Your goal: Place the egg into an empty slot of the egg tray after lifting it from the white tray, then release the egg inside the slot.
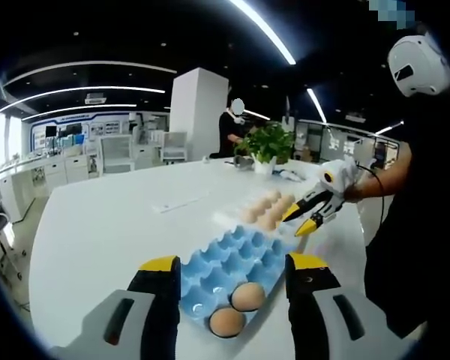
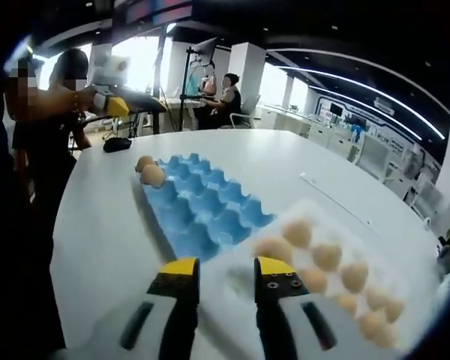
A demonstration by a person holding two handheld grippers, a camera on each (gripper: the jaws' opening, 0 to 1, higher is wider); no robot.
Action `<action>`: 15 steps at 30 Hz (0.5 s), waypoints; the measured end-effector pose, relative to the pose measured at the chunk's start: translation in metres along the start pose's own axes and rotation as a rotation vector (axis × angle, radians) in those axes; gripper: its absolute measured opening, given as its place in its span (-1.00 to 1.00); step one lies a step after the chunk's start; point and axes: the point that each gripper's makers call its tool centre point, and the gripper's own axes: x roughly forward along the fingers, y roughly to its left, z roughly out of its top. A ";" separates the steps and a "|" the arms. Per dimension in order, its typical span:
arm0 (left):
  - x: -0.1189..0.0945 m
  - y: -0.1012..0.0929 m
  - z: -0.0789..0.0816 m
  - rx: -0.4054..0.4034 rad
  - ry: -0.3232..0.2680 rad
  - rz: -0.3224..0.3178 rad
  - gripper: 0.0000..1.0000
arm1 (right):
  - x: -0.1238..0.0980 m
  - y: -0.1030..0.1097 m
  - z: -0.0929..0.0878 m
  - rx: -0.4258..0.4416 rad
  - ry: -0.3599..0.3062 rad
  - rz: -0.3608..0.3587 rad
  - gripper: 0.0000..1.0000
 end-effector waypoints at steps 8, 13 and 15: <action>0.001 0.001 -0.001 -0.004 0.001 -0.002 0.12 | -0.011 -0.012 -0.012 0.019 0.016 -0.042 -0.42; 0.001 0.001 -0.001 -0.003 0.003 -0.002 0.12 | -0.022 -0.026 -0.023 0.035 0.037 -0.081 -0.42; 0.001 0.002 -0.001 -0.003 0.003 -0.001 0.12 | -0.026 -0.031 -0.027 0.045 0.040 -0.099 -0.42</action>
